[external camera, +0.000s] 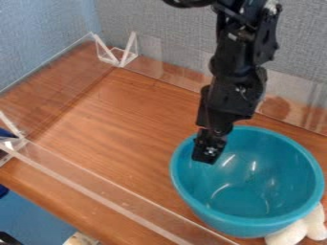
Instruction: Put the mushroom in the blue bowl
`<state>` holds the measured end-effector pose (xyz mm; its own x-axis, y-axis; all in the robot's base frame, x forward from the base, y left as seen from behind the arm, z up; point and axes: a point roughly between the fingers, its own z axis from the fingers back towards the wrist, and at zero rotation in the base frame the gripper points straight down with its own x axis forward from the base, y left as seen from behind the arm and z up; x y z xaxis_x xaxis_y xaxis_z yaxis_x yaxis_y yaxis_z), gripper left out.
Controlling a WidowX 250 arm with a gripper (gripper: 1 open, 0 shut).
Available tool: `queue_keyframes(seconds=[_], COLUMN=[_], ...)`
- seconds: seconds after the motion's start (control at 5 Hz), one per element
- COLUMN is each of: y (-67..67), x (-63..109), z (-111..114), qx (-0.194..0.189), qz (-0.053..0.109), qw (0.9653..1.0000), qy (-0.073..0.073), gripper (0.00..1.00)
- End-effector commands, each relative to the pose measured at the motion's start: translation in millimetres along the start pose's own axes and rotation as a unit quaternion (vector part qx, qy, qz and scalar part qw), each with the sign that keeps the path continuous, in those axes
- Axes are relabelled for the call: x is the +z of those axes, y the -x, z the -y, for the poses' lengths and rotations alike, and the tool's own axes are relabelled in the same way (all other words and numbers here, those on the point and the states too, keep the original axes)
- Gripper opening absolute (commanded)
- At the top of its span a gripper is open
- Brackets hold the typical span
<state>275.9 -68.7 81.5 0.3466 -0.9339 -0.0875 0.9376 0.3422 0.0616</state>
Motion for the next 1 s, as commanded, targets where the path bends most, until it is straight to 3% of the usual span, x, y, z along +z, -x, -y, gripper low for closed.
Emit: queue_keyframes(seconds=[0.0,0.4,0.6,0.8], y=[-7.9,-6.1,-16.9,-28.1], x=[-0.9,-5.4,-14.1,-21.7], z=[3,0,6,14], qx=[-0.003,-0.013,-0.001,0.007], qz=[0.006,0.005,0.003,0.0], qw=[0.9999,0.9999,1.0,1.0], qy=[-0.009,-0.008,-0.007,-0.005], gripper=[1.0,1.0,1.0,0.0])
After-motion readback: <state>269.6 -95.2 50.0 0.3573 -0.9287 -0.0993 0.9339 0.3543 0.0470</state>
